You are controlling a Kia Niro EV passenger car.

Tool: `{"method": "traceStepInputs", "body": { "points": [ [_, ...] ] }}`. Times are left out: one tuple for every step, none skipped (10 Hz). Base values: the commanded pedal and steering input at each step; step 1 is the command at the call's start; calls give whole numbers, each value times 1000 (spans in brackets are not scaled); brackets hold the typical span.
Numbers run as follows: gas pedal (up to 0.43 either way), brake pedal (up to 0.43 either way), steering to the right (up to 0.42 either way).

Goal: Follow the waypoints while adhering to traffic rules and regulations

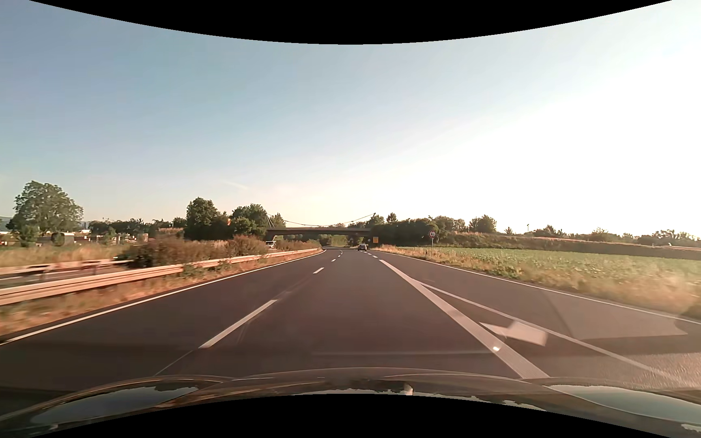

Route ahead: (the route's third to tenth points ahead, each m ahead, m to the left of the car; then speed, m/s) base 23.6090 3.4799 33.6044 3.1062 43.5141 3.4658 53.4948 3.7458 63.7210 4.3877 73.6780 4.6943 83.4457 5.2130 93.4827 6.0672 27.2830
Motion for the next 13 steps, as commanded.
{"method": "traceStepInputs", "body": {
  "points": [
    [169, 0, -6],
    [169, 0, -5],
    [169, 0, -5],
    [169, 0, -5],
    [169, 0, -5],
    [169, 0, -5],
    [169, 0, -5],
    [169, 0, -5],
    [169, 0, -5],
    [169, 0, -5],
    [169, 0, -5],
    [169, 0, -5],
    [169, 0, -5]
  ]
}}
